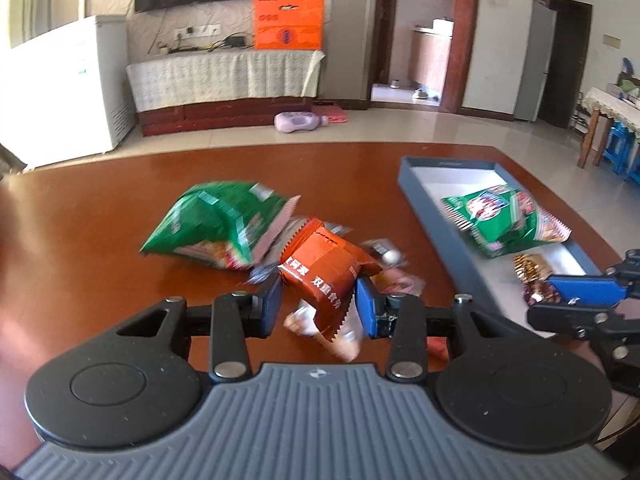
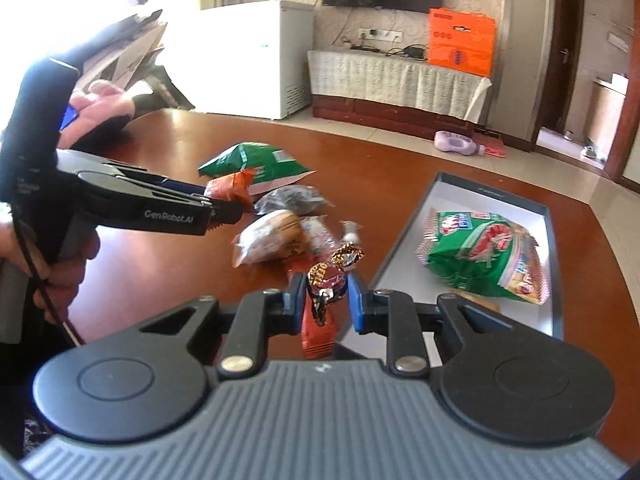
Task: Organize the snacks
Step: 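Carry the orange packet in left gripper and chocolate in right gripper over the box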
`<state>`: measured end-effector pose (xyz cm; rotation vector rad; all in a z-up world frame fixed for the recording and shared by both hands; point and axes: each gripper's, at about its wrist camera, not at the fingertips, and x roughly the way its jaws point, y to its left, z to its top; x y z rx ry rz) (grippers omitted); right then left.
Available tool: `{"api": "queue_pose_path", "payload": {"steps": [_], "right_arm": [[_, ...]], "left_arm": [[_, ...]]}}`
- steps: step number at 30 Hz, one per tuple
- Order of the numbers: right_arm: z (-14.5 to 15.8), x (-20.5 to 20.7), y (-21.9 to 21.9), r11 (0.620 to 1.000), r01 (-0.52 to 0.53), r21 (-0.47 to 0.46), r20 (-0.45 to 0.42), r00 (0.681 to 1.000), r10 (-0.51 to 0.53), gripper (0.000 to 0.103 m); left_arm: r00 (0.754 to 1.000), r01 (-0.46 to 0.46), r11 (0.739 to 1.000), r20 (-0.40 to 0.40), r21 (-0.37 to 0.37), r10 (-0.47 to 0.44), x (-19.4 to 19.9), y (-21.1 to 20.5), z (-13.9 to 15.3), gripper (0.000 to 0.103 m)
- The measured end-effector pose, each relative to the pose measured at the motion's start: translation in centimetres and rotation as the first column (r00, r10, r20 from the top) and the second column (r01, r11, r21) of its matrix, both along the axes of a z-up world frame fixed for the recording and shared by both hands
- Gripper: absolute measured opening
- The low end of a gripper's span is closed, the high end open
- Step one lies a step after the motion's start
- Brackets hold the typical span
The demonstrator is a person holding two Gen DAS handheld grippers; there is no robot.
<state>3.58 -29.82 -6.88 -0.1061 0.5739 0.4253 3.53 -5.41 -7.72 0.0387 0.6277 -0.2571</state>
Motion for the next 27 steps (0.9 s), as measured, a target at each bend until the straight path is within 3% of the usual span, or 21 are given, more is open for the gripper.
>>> {"api": "queue_pose_path", "payload": {"steps": [13, 27], "right_arm": [[-0.4, 0.6, -3.8, 0.993, 0.115, 0.015, -0.019, 0.993, -0.115, 0.025], [-1.6, 1.6, -5.6, 0.985, 0.172, -0.007, -0.079, 0.982, -0.173, 0.025]], "left_arm": [[0.991, 0.131, 0.991, 0.009, -0.011, -0.131, 1.3, -7.2, 1.5, 0.045], [0.971, 0.240, 0.971, -0.022, 0.006, -0.240, 3.2, -13.7, -0.2, 0.045]]}}
